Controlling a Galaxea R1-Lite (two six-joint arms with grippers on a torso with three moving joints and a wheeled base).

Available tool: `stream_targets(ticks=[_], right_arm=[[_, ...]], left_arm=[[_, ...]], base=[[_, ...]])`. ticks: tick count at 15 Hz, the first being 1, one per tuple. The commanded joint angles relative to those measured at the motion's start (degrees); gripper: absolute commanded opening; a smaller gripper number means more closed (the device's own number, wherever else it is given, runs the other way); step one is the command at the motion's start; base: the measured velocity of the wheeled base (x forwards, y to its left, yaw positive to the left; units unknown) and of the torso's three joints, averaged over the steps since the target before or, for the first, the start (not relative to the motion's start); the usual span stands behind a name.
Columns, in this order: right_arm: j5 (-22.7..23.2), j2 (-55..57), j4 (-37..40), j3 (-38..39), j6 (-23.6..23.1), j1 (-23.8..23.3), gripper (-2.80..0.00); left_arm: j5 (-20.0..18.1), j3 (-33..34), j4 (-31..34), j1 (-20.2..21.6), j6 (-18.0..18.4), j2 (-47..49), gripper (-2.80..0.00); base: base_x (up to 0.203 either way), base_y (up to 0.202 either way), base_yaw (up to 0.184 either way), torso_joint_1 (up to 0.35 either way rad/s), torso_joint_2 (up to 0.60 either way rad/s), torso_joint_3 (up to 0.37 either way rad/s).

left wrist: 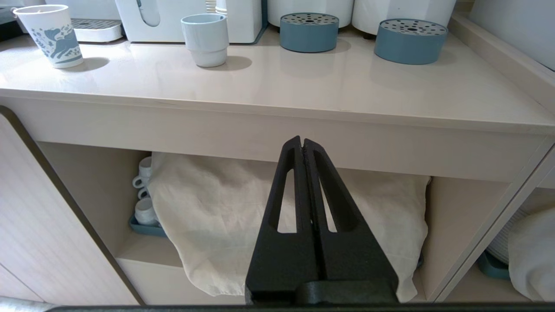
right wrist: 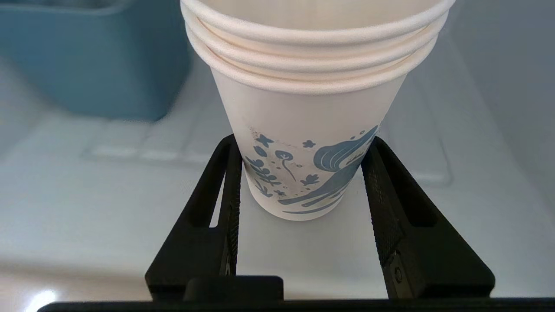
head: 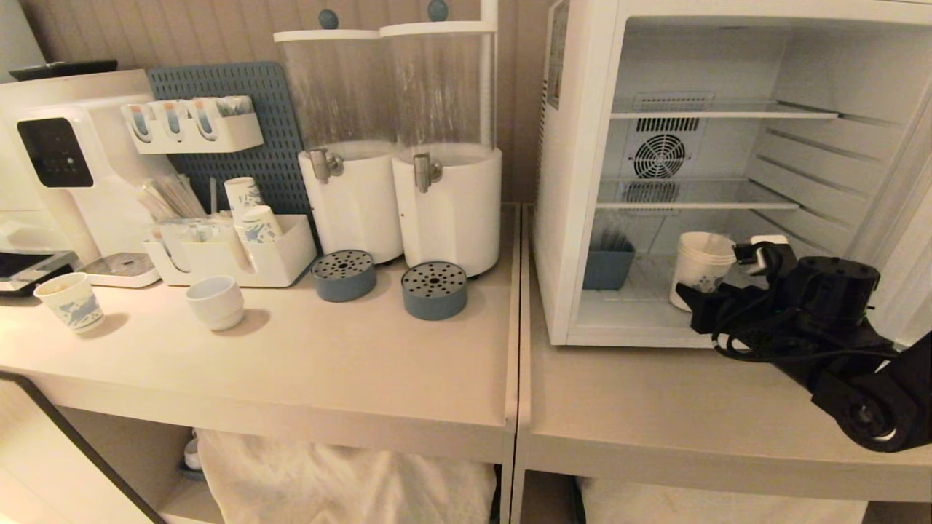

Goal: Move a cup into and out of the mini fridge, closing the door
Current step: Take the paper cup out of the freezer, then place the paper cup on the table

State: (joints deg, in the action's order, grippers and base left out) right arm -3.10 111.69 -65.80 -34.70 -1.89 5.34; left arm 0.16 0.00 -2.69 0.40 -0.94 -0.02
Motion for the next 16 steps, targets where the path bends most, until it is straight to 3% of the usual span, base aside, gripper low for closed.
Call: stream_targets(ticks=[1, 4, 11, 16], right_arm=[[1.9, -7.1, 2.0, 2.2, 0.4, 0.0, -2.80], [4.8, -19.0, 9.2, 4.3, 0.7, 0.0, -2.80], [7.1, -52.4, 34.0, 7.7, 0.7, 0.1, -2.80], [7.3, -82.0, 61.1, 7.5, 0.5, 0.1, -2.80]], left_arm=[[0.0, 1.1, 0.0, 0.0, 0.0, 0.0, -2.80], [0.0, 1.1, 0.0, 0.0, 0.0, 0.0, -2.80], [0.1, 1.1, 0.0, 0.0, -0.1, 0.0, -2.80], [0.0, 1.1, 0.0, 0.0, 0.0, 0.0, -2.80]], base=[[0.000, 0.000, 0.000, 0.000, 0.00, 0.000], [0.000, 0.000, 0.000, 0.000, 0.00, 0.000], [0.000, 0.000, 0.000, 0.000, 0.00, 0.000], [0.000, 0.000, 0.000, 0.000, 0.00, 0.000]])
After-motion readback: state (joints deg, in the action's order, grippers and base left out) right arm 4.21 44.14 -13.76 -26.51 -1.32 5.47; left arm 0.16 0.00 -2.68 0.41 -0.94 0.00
